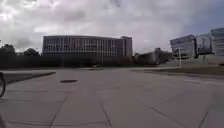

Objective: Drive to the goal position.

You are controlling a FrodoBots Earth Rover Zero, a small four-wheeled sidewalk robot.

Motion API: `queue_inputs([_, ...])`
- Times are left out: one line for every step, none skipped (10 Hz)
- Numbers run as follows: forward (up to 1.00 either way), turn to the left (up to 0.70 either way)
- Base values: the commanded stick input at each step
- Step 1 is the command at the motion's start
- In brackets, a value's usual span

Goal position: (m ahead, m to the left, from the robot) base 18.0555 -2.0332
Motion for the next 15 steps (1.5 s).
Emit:
queue_inputs([0.7,0.0])
queue_inputs([0.7,0.0])
queue_inputs([0.7,0.0])
queue_inputs([0.7,0.0])
queue_inputs([0.7,0.0])
queue_inputs([0.7,0.0])
queue_inputs([0.7,0.0])
queue_inputs([0.7,0.0])
queue_inputs([0.7,0.0])
queue_inputs([0.7,0.0])
queue_inputs([0.7,0.0])
queue_inputs([0.7,0.0])
queue_inputs([0.7,0.0])
queue_inputs([0.7,0.0])
queue_inputs([0.7,0.0])
